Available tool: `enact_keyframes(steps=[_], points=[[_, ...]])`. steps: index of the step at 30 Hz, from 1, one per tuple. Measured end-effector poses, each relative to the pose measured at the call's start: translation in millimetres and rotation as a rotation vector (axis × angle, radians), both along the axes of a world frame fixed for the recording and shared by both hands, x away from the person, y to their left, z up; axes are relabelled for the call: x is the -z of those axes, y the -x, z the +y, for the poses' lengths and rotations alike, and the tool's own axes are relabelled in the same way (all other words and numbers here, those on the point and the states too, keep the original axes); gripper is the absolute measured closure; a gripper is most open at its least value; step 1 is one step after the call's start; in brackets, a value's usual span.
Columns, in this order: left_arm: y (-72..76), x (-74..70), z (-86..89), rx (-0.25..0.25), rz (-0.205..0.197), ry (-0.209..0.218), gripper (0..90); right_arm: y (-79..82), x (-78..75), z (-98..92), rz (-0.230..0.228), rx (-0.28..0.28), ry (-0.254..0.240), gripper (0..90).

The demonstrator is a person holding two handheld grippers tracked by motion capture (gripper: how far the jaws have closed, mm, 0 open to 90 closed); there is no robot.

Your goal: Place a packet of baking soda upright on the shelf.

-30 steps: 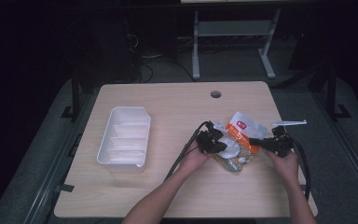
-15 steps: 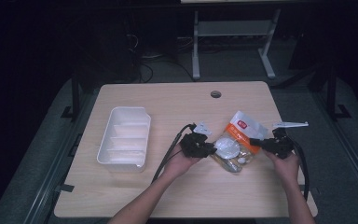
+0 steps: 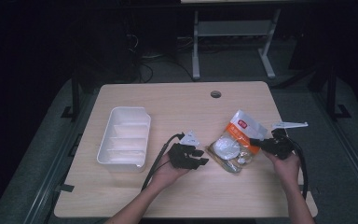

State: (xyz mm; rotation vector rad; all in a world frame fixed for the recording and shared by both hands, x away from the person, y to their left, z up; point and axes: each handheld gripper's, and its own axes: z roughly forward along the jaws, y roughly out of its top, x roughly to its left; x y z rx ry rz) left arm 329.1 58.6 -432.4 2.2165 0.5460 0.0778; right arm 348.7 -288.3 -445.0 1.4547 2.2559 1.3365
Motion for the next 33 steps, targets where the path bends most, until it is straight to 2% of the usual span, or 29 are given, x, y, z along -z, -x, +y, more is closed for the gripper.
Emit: enact_keyframes(steps=[6, 13, 15, 18, 24, 25, 26, 28, 33], points=[[11.5, 0.7, 8.3, -0.001, -0.004, 0.016, 50.1, 1.7, -4.5, 2.6, -0.010, -0.007, 0.019, 89.2], [24.2, 3.6, 20.0, 0.001, -0.005, 0.022, 44.9, 4.7, -15.2, 5.4, -0.035, -0.022, 0.006, 89.3], [28.0, 3.5, 22.9, 0.009, -0.002, 0.029, 43.1, 6.1, -20.6, 7.9, -0.052, -0.029, 0.007, 89.3], [35.7, 2.8, 27.3, 0.024, -0.015, 0.016, 37.1, 5.7, -30.6, 12.7, -0.064, -0.047, 0.003, 89.4], [48.8, -2.9, 43.0, 0.022, -0.031, 0.058, 34.0, 2.9, -44.2, 21.0, -0.068, -0.075, 0.011, 89.5], [50.9, -3.1, 45.7, 0.021, -0.035, 0.064, 33.5, 1.8, -51.4, 26.3, -0.074, -0.093, 0.029, 89.5], [53.0, -3.0, 48.3, 0.018, -0.037, 0.070, 33.5, 1.8, -51.4, 26.3, -0.074, -0.093, 0.029, 89.5], [56.4, -1.7, 53.2, 0.017, -0.036, 0.082, 32.3, -0.3, -62.7, 33.9, -0.076, -0.119, 0.040, 89.5], [59.7, 6.5, 63.3, 0.013, -0.040, 0.103, 30.9, -4.1, -76.1, 43.2, -0.074, -0.152, 0.052, 89.6]])
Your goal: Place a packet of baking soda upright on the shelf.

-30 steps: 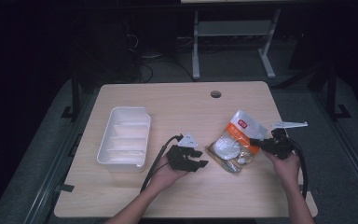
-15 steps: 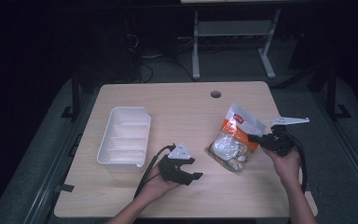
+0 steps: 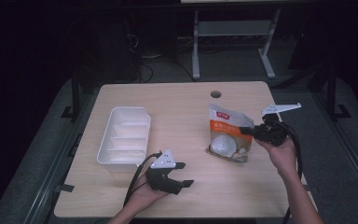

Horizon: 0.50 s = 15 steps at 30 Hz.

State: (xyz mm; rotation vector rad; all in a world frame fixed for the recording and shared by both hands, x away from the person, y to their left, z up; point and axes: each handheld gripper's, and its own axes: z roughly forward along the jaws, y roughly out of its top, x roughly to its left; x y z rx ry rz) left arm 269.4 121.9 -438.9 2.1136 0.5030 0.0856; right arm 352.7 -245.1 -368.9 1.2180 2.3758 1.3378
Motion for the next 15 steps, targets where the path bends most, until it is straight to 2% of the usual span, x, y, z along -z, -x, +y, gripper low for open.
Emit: enact_keyframes(steps=[1, 7, 15], points=[[0.4, 1.2, 1.7, 0.001, -0.005, -0.003, 30.1, -1.4, -6.3, 4.7, -0.008, -0.011, 0.027, 89.6], [0.7, -1.4, 11.9, -0.011, -0.032, 0.022, 28.9, -8.1, -19.5, 15.0, -0.002, -0.038, 0.064, 89.7], [2.1, 0.4, 14.6, -0.007, -0.030, 0.016, 28.0, -17.5, -30.1, 19.2, 0.002, -0.030, 0.056, 89.8]])
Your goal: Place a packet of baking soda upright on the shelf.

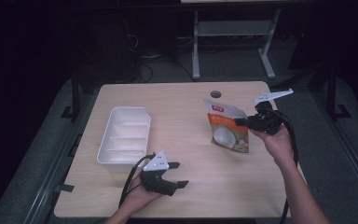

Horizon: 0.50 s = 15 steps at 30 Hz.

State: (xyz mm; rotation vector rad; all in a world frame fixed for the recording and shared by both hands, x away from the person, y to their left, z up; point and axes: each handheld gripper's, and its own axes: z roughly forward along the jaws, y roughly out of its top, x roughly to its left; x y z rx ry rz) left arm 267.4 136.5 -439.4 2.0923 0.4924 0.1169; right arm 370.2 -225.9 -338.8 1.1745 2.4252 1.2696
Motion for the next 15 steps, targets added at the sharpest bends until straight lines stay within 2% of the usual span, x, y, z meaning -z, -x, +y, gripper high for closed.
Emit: enact_keyframes(steps=[4, 9, 15], points=[[-0.7, 0.5, 1.5, 0.002, -0.013, -0.011, 27.6, -5.5, -6.3, 1.3, -0.006, 0.015, 0.004, 89.8], [-1.1, 3.3, 1.3, -0.002, -0.015, -0.026, 27.4, -11.5, -13.7, -0.6, -0.007, 0.023, -0.018, 89.8], [-1.5, 3.3, 2.0, 0.001, -0.022, -0.033, 26.6, -14.9, -24.2, 5.2, -0.012, 0.009, -0.002, 89.8]])
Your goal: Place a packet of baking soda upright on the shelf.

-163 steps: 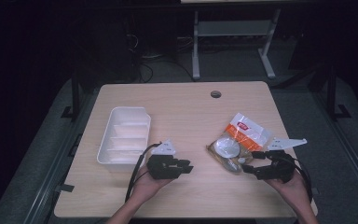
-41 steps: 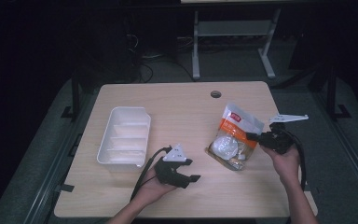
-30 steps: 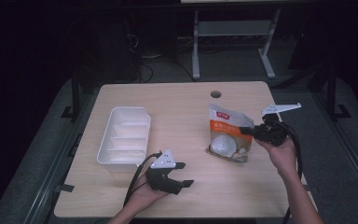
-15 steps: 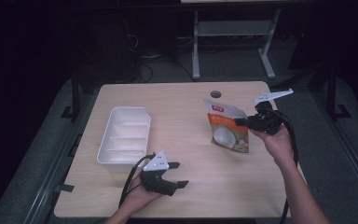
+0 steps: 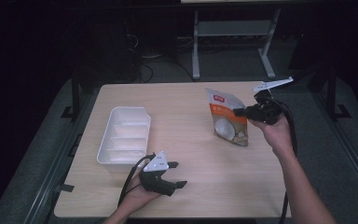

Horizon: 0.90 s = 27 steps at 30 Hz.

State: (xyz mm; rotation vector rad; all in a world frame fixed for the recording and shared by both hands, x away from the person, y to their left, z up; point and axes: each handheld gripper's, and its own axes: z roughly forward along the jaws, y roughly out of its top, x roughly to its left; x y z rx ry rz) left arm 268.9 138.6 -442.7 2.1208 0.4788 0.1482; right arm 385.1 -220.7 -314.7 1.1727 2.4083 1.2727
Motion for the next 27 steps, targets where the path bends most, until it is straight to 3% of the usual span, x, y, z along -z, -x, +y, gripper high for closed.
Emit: enact_keyframes(steps=[14, 27], points=[[-2.3, 1.3, 3.4, -0.006, 0.002, 0.005, 25.4, -7.4, -19.7, 20.7, -0.032, -0.032, 0.003, 89.8], [-1.9, 2.8, 2.4, 0.003, -0.007, -0.013, 25.5, -11.9, -34.1, 52.0, -0.072, -0.099, 0.003, 89.8]])
